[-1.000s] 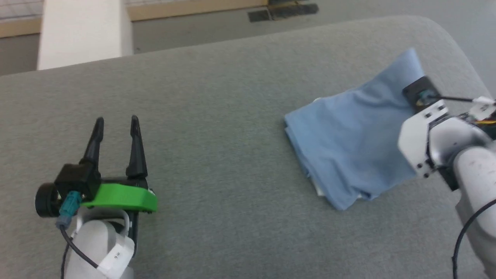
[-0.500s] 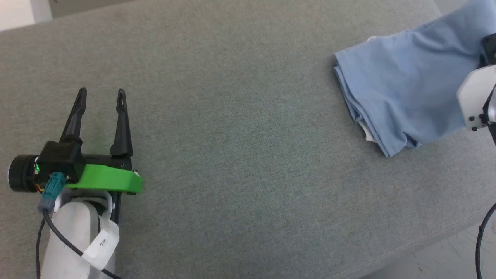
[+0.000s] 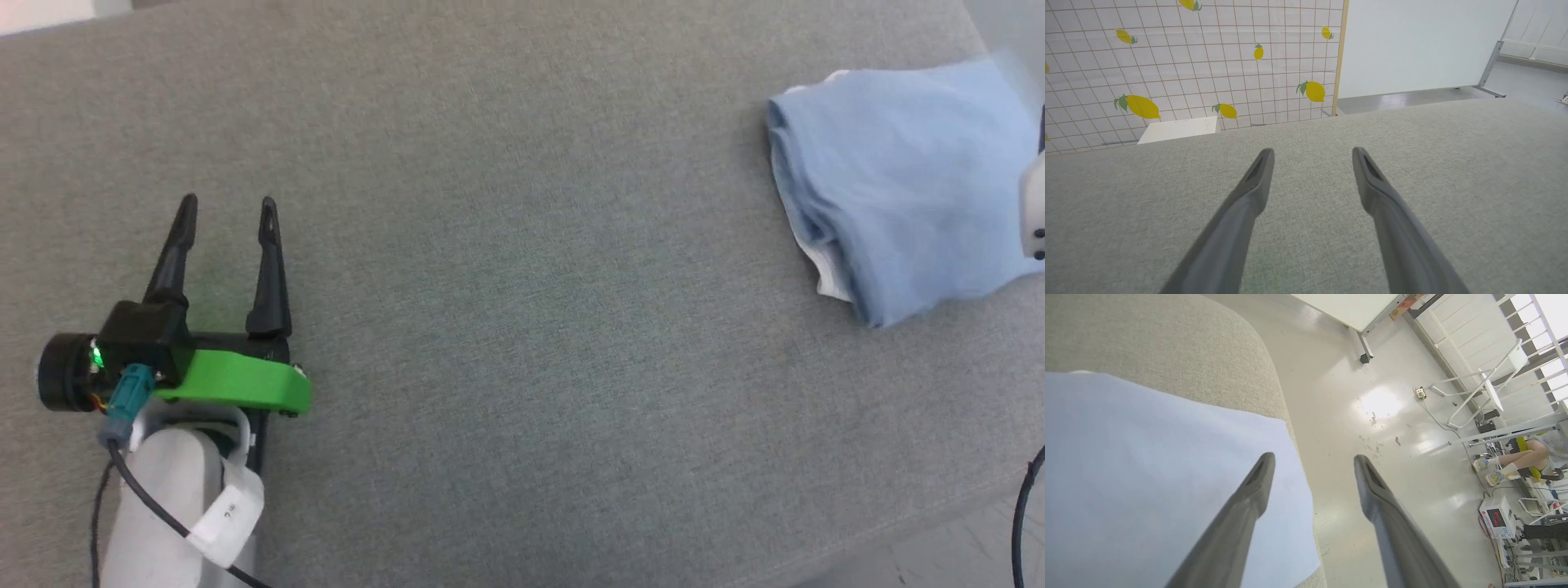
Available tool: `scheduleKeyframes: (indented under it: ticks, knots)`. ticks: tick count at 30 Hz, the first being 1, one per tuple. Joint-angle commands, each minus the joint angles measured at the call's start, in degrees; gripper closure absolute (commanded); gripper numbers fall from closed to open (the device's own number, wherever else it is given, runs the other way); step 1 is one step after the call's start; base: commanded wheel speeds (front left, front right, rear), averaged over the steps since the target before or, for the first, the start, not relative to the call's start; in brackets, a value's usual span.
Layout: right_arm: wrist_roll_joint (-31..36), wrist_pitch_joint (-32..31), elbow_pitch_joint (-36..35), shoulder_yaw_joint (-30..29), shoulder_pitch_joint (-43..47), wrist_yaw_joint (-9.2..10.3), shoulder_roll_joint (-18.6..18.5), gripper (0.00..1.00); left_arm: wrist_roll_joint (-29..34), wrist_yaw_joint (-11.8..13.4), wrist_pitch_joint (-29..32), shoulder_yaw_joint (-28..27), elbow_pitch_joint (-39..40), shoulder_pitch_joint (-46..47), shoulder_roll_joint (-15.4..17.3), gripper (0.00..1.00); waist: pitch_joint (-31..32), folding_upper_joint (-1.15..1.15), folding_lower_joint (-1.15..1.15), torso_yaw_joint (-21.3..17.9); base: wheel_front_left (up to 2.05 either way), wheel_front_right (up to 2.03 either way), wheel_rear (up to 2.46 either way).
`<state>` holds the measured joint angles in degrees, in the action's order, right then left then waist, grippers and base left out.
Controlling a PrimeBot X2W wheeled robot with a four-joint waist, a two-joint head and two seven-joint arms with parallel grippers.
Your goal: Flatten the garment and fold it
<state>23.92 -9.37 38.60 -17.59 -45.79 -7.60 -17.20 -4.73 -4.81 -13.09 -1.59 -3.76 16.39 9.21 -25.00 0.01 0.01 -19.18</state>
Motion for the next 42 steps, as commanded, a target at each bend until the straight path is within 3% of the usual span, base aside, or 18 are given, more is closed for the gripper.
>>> scheduleKeyframes:
  ticks: [1, 11, 17, 27, 42]
  knots:
    - [0.25, 1.28, 0.39, -0.55, -0.3, 0.11, -0.2, 0.0, -0.36, 0.28, -0.61, 0.08, -0.61, -0.59, -0.45, 0.0, 4.08, -0.01, -0.01, 2.27, 0.0, 0.0, 0.0]
    - [-8.61, 11.37, -1.89, 1.34, 5.24, 0.11, 0.84, 0.0, -3.74, 0.31, -1.75, 1.31, -5.67, -3.72, -3.81, 0.0, 14.86, -0.01, -0.01, 7.82, 0.0, 0.0, 0.0]
    - [-18.41, 15.34, -11.75, 4.38, 13.9, 0.11, 4.54, 0.0, -6.08, 0.08, -1.87, 2.49, -7.2, -4.96, -5.04, 0.0, 18.43, -0.01, -0.01, 11.79, 0.0, 0.0, 0.0]
    - [-28.94, 16.53, -29.97, 10.51, 32.6, 0.11, 12.47, 0.0, -7.15, 0.43, -1.9, 4.29, -11.08, -7.13, -5.65, 0.0, 22.4, -0.01, -0.01, 16.71, 0.0, 0.0, 0.0]
    - [-32.97, 17.23, -34.39, 13.65, 45.21, 0.11, 14.3, 0.0, -7.81, 0.44, -1.9, 4.76, -10.87, -11.04, -6.06, 0.0, 24.0, -0.01, -0.01, 18.54, 0.0, 0.0, 0.0]
